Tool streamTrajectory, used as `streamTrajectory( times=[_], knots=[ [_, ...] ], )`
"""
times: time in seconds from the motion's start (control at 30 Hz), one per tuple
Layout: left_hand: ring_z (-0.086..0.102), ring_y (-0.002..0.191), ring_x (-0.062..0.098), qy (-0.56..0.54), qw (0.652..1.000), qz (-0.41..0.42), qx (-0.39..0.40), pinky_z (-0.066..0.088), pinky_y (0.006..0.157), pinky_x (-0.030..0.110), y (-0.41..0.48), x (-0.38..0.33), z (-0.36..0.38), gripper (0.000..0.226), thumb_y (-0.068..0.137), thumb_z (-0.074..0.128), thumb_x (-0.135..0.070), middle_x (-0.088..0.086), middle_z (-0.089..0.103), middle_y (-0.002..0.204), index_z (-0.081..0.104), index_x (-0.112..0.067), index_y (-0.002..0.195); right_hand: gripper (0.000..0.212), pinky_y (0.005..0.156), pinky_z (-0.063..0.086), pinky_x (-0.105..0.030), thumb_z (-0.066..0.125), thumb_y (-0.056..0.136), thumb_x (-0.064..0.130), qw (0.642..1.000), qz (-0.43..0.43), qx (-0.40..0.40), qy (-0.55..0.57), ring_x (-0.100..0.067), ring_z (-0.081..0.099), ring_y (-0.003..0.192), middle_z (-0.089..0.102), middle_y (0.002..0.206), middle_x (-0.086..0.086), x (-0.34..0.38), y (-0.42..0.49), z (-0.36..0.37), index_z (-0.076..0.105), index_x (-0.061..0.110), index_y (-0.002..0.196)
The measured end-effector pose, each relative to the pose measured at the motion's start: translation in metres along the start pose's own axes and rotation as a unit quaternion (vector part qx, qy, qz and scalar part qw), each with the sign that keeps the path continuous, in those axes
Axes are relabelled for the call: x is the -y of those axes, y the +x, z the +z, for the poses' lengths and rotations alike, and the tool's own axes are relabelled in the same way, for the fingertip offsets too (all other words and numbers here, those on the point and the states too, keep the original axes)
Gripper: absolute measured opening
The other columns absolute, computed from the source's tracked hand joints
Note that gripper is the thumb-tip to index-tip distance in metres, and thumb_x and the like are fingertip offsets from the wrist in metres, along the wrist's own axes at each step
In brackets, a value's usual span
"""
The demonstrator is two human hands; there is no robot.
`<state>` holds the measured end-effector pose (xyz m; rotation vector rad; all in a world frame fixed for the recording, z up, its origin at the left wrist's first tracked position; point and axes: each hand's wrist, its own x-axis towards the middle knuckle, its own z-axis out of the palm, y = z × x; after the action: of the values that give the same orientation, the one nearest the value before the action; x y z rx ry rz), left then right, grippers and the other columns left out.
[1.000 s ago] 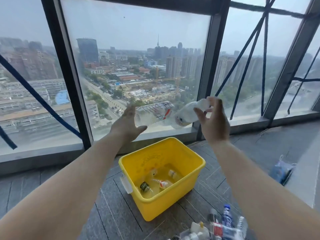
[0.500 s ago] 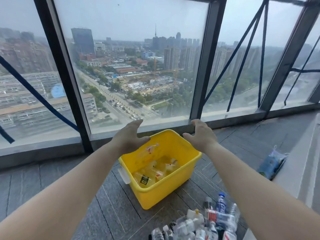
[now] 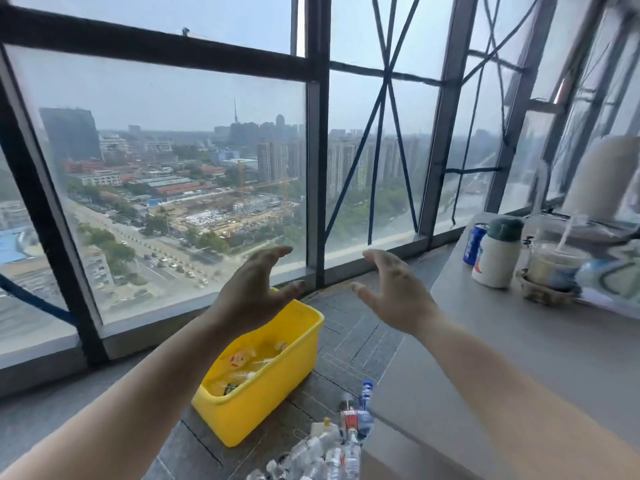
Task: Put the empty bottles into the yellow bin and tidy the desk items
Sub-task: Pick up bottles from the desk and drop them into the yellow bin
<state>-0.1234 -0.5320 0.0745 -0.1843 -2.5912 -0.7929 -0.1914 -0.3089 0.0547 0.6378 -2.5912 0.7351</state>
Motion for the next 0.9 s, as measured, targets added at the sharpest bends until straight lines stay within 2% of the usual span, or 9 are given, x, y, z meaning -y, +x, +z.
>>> streamTrajectory(
  times=[0.13,0.3,0.5,0.7,0.9],
  knots=[
    [0.04,0.131,0.016,-0.037,0.998,0.043,0.021,0.036,0.099,0.029,-0.016,-0.068,0.033,0.062,0.086,0.063,-0.042,0.0,0.039,0.147,0.038,-0.028,0.14,0.06,0.106,0.032,-0.033,0.057,0.09,0.041,0.998,0.033,-0.035,-0.045,-0.022,0.038,0.132,0.043,0.143,-0.004,-0.035,-0.065,-0.057,0.037,0.015,0.14],
    [0.042,0.129,0.014,-0.078,0.993,0.078,0.045,0.032,0.098,0.02,-0.047,-0.152,0.083,0.061,0.086,0.065,-0.039,-0.002,0.042,0.143,0.041,-0.025,0.14,0.059,0.104,0.036,-0.035,0.06,0.087,0.039,0.989,0.105,-0.054,-0.085,-0.024,0.041,0.129,0.045,0.141,-0.005,-0.087,-0.152,-0.122,0.04,0.017,0.138],
    [0.045,0.127,0.014,-0.088,0.987,0.111,0.076,0.036,0.102,0.025,-0.088,-0.238,0.134,0.061,0.083,0.066,-0.043,-0.002,0.043,0.143,0.042,-0.028,0.138,0.058,0.103,0.033,-0.034,0.061,0.088,0.037,0.974,0.177,-0.066,-0.121,-0.026,0.041,0.128,0.045,0.139,-0.007,-0.14,-0.252,-0.198,0.04,0.015,0.137],
    [0.046,0.127,0.014,-0.108,0.984,0.106,0.094,0.036,0.105,0.029,-0.106,-0.301,0.181,0.061,0.083,0.066,-0.042,-0.001,0.044,0.141,0.043,-0.025,0.137,0.057,0.099,0.038,-0.036,0.067,0.083,0.036,0.956,0.239,-0.075,-0.154,-0.028,0.046,0.123,0.051,0.134,-0.007,-0.196,-0.32,-0.251,0.046,0.016,0.132],
    [0.048,0.123,0.015,-0.166,0.977,0.057,0.121,0.039,0.102,0.028,-0.097,-0.342,0.247,0.067,0.077,0.073,-0.042,0.001,0.047,0.137,0.046,-0.021,0.135,0.062,0.099,0.036,-0.035,0.071,0.079,0.039,0.935,0.291,-0.071,-0.189,-0.031,0.046,0.121,0.053,0.131,-0.009,-0.258,-0.357,-0.277,0.048,0.014,0.131]
  ],
)
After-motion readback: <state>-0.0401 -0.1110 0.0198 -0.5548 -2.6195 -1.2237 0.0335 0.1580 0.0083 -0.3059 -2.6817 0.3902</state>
